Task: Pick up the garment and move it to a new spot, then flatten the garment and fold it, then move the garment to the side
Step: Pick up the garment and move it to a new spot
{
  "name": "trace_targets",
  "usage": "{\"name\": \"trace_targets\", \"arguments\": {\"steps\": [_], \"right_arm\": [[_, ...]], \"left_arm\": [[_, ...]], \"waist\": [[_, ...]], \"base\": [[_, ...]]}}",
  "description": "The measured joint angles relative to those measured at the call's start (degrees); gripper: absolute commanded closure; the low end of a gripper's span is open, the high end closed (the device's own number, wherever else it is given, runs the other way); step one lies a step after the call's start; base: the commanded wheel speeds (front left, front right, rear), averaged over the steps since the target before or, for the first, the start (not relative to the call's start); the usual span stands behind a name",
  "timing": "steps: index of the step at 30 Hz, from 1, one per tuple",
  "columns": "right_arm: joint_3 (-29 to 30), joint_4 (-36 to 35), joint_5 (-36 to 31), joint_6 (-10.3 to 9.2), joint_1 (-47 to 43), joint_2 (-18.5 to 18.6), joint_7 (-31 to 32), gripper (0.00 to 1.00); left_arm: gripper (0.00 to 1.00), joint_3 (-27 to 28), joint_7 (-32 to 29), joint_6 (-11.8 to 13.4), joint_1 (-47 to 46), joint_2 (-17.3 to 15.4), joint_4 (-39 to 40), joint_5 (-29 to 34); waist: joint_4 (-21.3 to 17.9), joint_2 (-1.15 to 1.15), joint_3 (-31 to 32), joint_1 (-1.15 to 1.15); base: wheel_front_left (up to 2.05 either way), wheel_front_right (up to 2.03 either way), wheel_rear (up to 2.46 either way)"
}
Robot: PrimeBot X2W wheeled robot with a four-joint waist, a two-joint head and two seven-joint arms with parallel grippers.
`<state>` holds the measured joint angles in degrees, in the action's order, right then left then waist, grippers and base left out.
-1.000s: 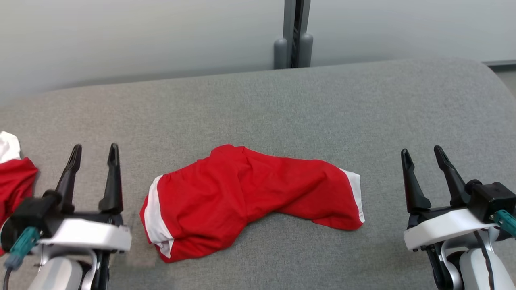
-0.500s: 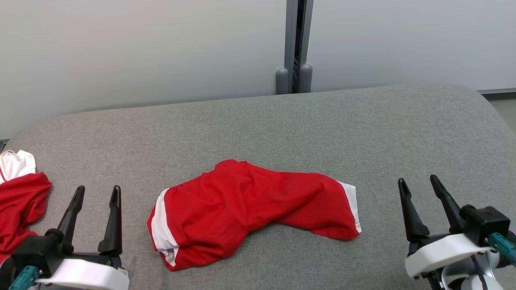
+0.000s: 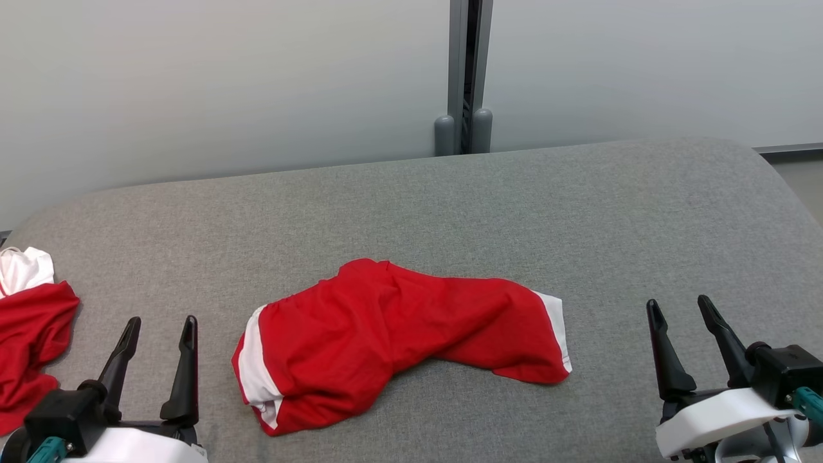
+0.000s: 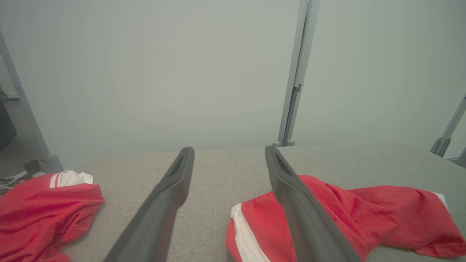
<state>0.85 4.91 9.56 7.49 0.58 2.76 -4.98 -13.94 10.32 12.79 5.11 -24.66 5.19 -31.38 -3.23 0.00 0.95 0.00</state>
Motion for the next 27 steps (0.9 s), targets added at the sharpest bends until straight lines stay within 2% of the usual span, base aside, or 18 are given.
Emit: {"name": "trace_targets", "arguments": {"steps": [27], "right_arm": [[-0.7, 0.0, 0.4, 0.00, 0.0, 0.0, 0.4, 0.00]], "left_arm": [[0.00, -0.5, -1.5, 1.5, 0.3, -0.2, 0.4, -0.7]], "waist": [[0.5, 0.00, -0.5, 0.00]], "base": [[0.00, 0.00, 0.00]]}}
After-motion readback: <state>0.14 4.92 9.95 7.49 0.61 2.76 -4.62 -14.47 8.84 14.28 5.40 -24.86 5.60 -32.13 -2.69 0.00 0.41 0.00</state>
